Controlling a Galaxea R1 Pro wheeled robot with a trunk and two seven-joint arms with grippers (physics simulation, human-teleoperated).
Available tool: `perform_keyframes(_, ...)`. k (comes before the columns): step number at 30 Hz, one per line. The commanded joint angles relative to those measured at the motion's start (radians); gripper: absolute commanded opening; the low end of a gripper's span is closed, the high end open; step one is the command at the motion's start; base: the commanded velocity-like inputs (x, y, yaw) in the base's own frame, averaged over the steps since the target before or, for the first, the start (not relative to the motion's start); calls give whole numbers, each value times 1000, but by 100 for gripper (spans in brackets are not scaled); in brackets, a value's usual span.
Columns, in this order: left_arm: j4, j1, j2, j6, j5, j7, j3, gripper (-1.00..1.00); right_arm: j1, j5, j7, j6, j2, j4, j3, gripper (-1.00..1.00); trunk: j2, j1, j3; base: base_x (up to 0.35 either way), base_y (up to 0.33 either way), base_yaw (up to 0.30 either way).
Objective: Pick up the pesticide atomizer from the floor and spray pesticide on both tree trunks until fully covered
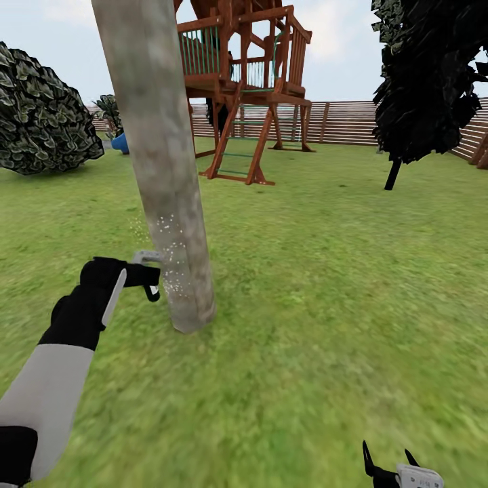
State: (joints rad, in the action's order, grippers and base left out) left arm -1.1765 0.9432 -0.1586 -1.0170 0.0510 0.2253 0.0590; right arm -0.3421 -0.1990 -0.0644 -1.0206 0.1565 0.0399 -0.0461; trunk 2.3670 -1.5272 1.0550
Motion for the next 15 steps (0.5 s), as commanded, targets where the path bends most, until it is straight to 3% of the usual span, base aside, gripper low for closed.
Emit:
perform_keyframes(1,0,1,-4,0,2,0,0,-100,0,0,0,0,0,0,0,100,0,0,0,0,0,0)
perform_keyframes(6,4,-13,-80,0,1,0,-2,-100,0,1,0,-1,0,0,0,100,0,0,0,0,0,0)
perform_keyframes(9,6,-25,-87,1,1,1,6,-100,0,1,0,0,0,-1,0,100,0,0,0,0,0,0)
perform_keyframes(11,9,-65,-86,3,0,2,8,-100,0,1,0,0,-2,-1,0,100,0,0,0,0,0,0)
perform_keyframes(15,20,-71,-88,3,1,2,-3,-100,0,1,0,-1,-10,-1,0,100,0,0,0,0,0,0)
